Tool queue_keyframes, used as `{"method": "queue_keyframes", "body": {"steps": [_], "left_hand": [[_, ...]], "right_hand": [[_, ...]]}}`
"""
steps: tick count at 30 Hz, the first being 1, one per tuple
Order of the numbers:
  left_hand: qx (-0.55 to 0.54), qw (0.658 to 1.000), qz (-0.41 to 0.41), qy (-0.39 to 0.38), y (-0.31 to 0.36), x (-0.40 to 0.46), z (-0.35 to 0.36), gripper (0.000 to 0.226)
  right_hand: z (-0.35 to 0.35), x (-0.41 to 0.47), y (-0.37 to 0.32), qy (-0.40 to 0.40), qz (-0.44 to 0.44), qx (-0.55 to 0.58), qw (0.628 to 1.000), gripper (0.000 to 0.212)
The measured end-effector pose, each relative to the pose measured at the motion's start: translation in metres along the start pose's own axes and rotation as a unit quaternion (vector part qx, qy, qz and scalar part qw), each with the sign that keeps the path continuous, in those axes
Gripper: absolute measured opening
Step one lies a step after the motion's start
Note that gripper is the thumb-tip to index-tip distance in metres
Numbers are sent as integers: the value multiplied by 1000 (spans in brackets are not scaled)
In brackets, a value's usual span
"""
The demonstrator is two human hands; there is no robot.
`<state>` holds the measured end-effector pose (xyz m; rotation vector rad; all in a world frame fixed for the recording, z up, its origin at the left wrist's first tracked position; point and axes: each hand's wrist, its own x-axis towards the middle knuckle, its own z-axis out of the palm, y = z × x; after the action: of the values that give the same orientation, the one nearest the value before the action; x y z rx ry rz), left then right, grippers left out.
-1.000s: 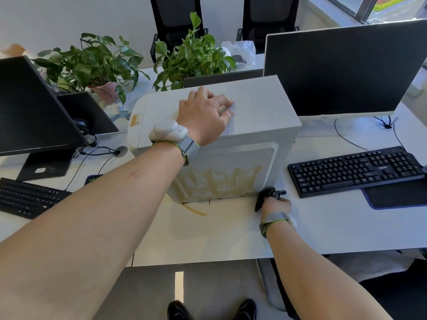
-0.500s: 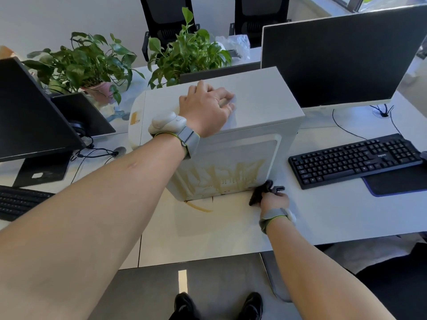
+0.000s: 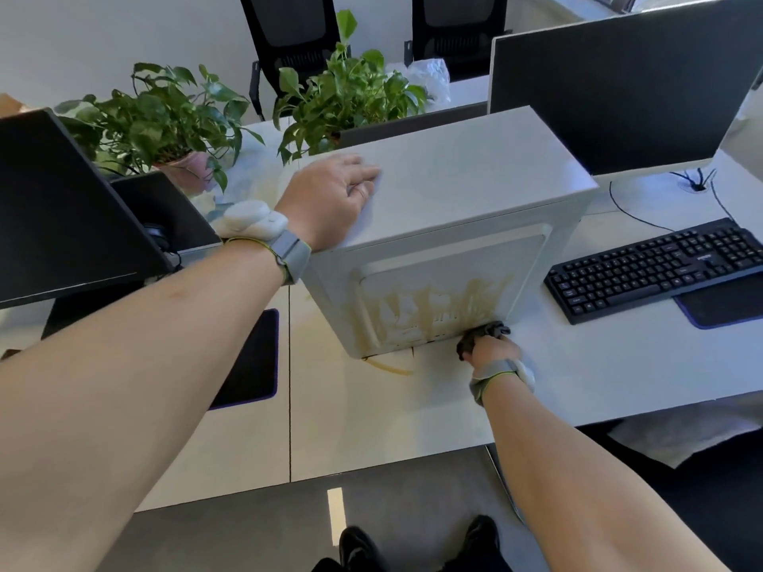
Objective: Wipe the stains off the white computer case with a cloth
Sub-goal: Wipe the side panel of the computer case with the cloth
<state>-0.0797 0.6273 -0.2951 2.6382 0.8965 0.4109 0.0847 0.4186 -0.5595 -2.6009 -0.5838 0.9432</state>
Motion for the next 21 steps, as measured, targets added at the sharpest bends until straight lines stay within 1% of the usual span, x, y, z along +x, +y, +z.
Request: {"method": "queue_keyframes", "body": {"steps": [1, 3, 4, 6, 7, 8, 9, 10, 11, 12, 13, 14, 15, 16, 17, 19, 20, 21], "left_hand": [[3, 1000, 8, 8, 1, 0, 1, 36], [15, 1000, 18, 18, 1, -1, 0, 32], [20, 999, 18, 21, 0, -1, 0, 31], [25, 999, 14, 24, -2, 0, 1, 36], [25, 999, 11, 25, -2, 0, 1, 39], [28, 999, 12, 27, -1, 1, 2, 41], [30, 999, 14, 30, -2, 2, 3, 42], [33, 999, 16, 34, -3, 2, 3, 42], [37, 999, 15, 36, -4, 2, 3, 41], [39, 998, 14, 37, -4, 2, 3, 41], [39, 998, 13, 36, -4, 2, 3, 40], [39, 999, 14, 36, -3, 2, 3, 39], [37, 999, 15, 37, -3, 2, 3, 38], [36, 999, 17, 37, -3, 2, 3, 38], [36, 999, 17, 38, -3, 2, 3, 38], [40, 998, 16, 35, -4, 3, 3, 38], [43, 998, 15, 32, -5, 3, 3, 38], [44, 998, 14, 31, -5, 3, 4, 37]], "right_hand": [[3, -5, -2, -10, -7, -7, 1000, 53], [10, -9, -10, -11, 21, -21, 999, 58], [17, -8, -11, -19, 6, -30, 999, 61], [25, -19, -16, -8, -7, -60, 998, 65], [28, -19, -18, -17, -8, -86, 996, 64], [36, -11, -18, -42, -25, -129, 990, 64], [43, -2, -17, -70, -15, -149, 986, 64], [65, 19, -13, -78, -3, -152, 985, 65], [84, 36, -7, -99, 0, -123, 987, 66], [95, 44, -1, -77, -16, -68, 995, 67], [98, 36, -6, -75, 9, 58, 995, 67], [94, 11, -15, -58, 69, 269, 959, 65], [79, -23, -30, -71, 120, 418, 898, 64], [85, -32, -36, -63, 127, 440, 887, 66], [85, -40, -37, -36, 110, 495, 861, 70], [86, -53, -44, -33, 116, 591, 797, 73], [92, -53, -47, -29, 118, 608, 784, 69], [94, -57, -52, -26, 125, 617, 777, 61]]}}
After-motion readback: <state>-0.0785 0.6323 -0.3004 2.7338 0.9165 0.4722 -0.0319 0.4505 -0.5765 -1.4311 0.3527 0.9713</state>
